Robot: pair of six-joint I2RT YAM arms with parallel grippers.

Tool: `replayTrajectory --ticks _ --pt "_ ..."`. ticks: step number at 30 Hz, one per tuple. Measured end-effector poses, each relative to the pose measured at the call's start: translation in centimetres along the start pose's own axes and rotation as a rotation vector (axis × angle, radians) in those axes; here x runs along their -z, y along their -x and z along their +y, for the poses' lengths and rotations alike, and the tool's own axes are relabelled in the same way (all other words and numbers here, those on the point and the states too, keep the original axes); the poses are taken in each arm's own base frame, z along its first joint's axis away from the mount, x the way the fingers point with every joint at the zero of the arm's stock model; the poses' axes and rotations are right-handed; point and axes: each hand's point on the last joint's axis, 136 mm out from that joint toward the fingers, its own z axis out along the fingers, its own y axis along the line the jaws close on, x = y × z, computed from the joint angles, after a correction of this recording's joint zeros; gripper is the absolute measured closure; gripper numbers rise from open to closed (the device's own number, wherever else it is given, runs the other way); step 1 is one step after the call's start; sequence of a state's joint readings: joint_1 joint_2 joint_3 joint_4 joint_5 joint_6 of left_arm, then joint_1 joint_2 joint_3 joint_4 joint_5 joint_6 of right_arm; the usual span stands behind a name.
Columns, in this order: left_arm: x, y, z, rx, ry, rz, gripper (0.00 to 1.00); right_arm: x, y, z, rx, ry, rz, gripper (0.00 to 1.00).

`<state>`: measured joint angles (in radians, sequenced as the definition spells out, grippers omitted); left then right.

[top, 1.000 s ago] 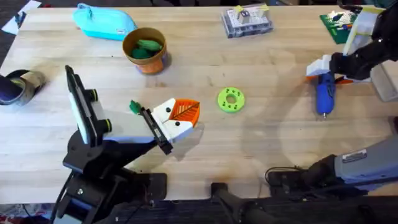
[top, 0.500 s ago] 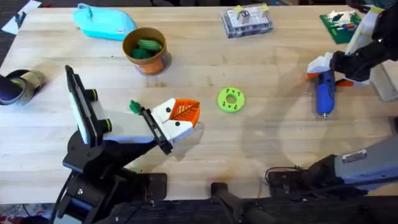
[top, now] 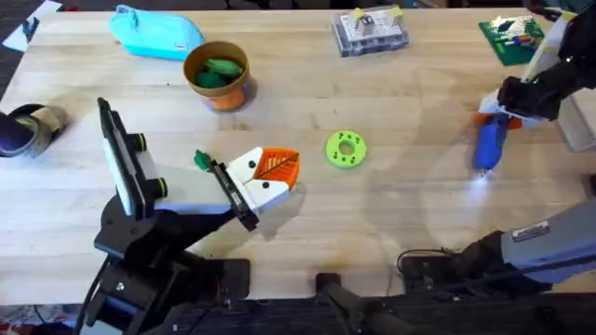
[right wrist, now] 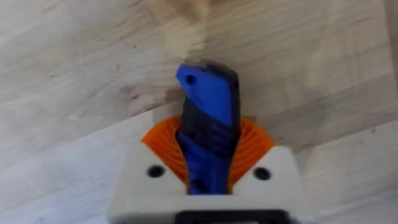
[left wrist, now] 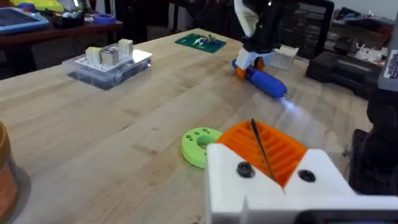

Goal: Pick up the gripper from the table and insert it into the empty holder that is missing its gripper. Then pick up a screw, insert it into the mounting hole, and use the screwdriver to tighten it. Finally, clean up the table by picking up the vegetable and placing it into the bucket.

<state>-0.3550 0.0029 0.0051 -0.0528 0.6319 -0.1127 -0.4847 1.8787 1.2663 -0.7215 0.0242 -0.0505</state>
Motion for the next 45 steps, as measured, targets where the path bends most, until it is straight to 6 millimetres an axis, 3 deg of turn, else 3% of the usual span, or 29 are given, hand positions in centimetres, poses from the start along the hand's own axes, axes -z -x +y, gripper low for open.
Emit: replayTrajectory --ticks 2,3,11,15,17,19,23,29,33,36,41,45 --pt "0.0 0.0 0.0 0.0 0.0 0.0 0.984 -0.1 0.1 -0.3 0.0 -0.012 -0.001 0.951" --pt "0.0 0.0 0.0 0.0 0.0 0.0 0.984 -0.1 0.2 -0.3 0.0 -0.014 -0.002 0.977" --pt "0.0 0.0 0.0 0.0 0.0 0.0 0.984 0.3 0.0 -0.2 0.003 -0.007 0.001 0.976" --pt "0.0 0.0 0.0 0.0 0.0 0.0 0.984 1.5 -1.3 0.4 0.004 0.022 0.008 0.976" --pt "0.0 0.0 0.0 0.0 0.0 0.0 0.984 3.2 -1.1 0.6 0.005 0.027 -0.037 0.976" --pt "0.0 0.0 0.0 0.0 0.0 0.0 0.984 6.2 -0.3 0.7 0.009 0.03 -0.131 0.976" --pt "0.0 0.0 0.0 0.0 0.0 0.0 0.984 13.9 1.3 1.4 0.028 0.058 -0.385 0.976" --pt "0.0 0.0 0.0 0.0 0.0 0.0 0.984 22.1 0.7 2.7 0.07 0.105 -0.634 0.976" --pt "0.0 0.0 0.0 0.0 0.0 0.0 0.984 26.5 -0.3 4.8 0.141 0.199 -0.837 0.976" --pt "0.0 0.0 0.0 0.0 0.0 0.0 0.984 28.7 -2.1 7.5 0.239 0.32 -0.986 0.976" --pt "0.0 0.0 0.0 0.0 0.0 0.0 0.984 29.5 -6.0 13.9 0.459 0.603 -1.098 0.976" --pt "0.0 0.0 0.0 0.0 0.0 0.0 0.984 30.0 -9.4 18.8 0.594 0.821 -1.086 0.976"
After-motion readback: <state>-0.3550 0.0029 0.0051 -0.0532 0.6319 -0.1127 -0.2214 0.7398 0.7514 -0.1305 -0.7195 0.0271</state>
